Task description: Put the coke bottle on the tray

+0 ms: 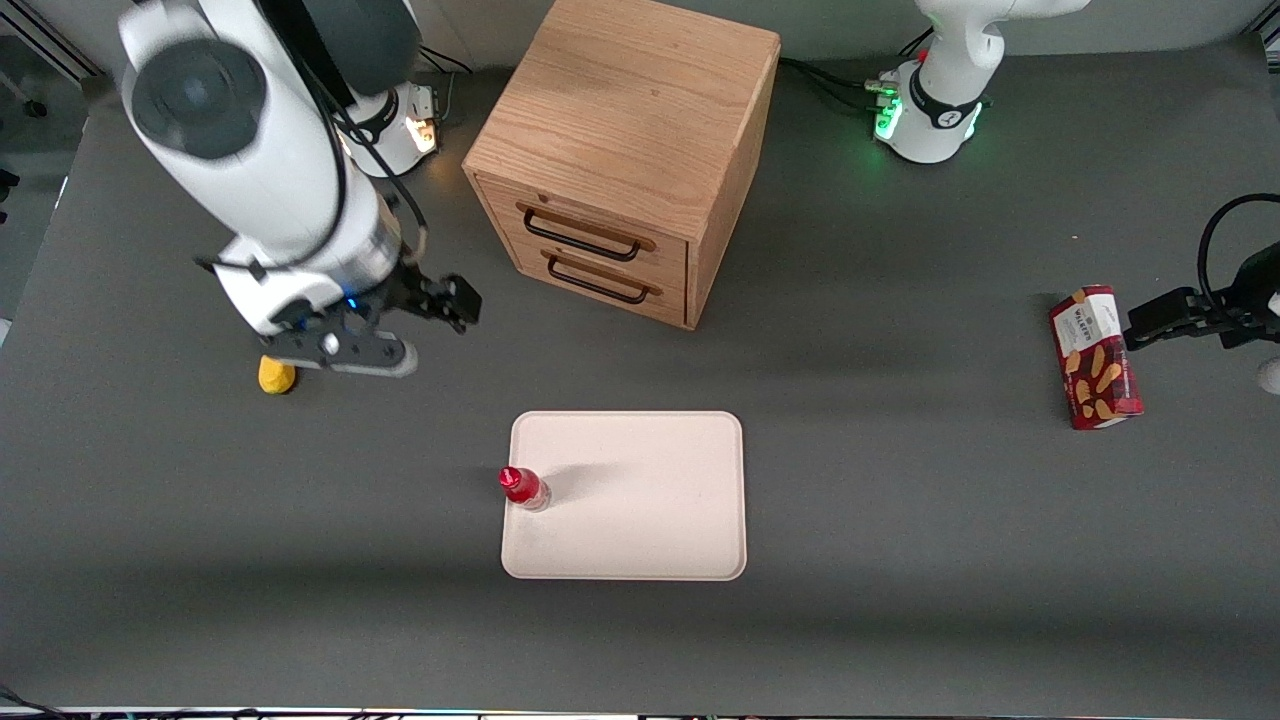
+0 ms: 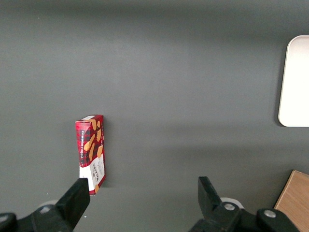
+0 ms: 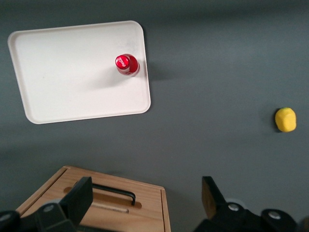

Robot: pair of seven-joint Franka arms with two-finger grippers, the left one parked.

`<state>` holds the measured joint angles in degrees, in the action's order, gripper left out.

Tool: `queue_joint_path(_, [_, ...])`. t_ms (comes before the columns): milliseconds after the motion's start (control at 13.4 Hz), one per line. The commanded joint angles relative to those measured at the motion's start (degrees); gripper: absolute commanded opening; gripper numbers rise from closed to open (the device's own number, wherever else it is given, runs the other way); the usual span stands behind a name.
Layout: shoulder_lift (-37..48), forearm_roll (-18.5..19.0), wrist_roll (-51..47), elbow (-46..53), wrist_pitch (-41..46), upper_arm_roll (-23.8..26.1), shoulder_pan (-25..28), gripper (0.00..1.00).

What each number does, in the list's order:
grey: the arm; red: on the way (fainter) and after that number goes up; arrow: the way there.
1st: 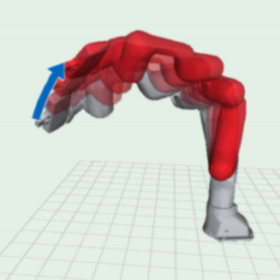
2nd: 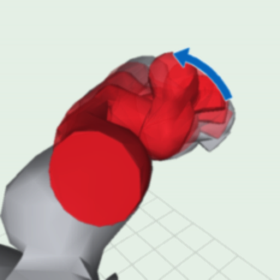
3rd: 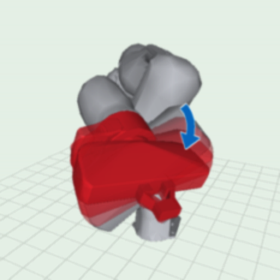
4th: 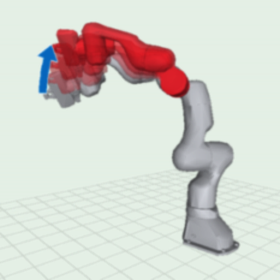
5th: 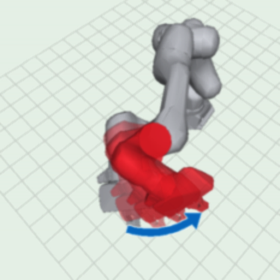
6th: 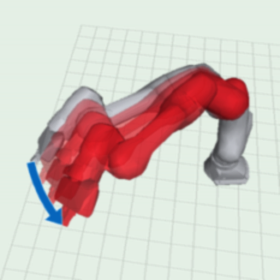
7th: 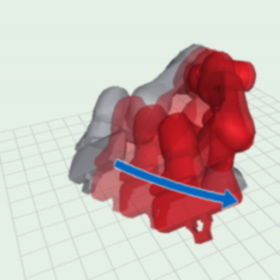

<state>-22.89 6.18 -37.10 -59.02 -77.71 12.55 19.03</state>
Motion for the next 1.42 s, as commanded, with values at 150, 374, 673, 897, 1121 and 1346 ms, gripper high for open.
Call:
queue_joint_path(150, [11.79,-2.58,0.18,-11.61,0.46,-0.33,0.04,1.00])
queue_joint_path(374, [17.94,-2.76,4.90,-18.91,-0.25,-0.33,-3.89,1.00])
queue_joint_path(673, [26.30,-4.42,17.56,-27.27,-1.65,-0.59,-12.51,1.00])
queue_joint_path(897, [31.49,-4.51,25.74,-33.60,-3.85,-4.18,-15.25,1.00])
queue_joint_path(1121, [32.29,-5.65,32.42,-36.77,-6.31,-10.60,-15.34,1.00])
queue_joint_path(1346, [31.24,-5.66,34.73,-37.39,-7.90,-12.63,-17.26,1.00])
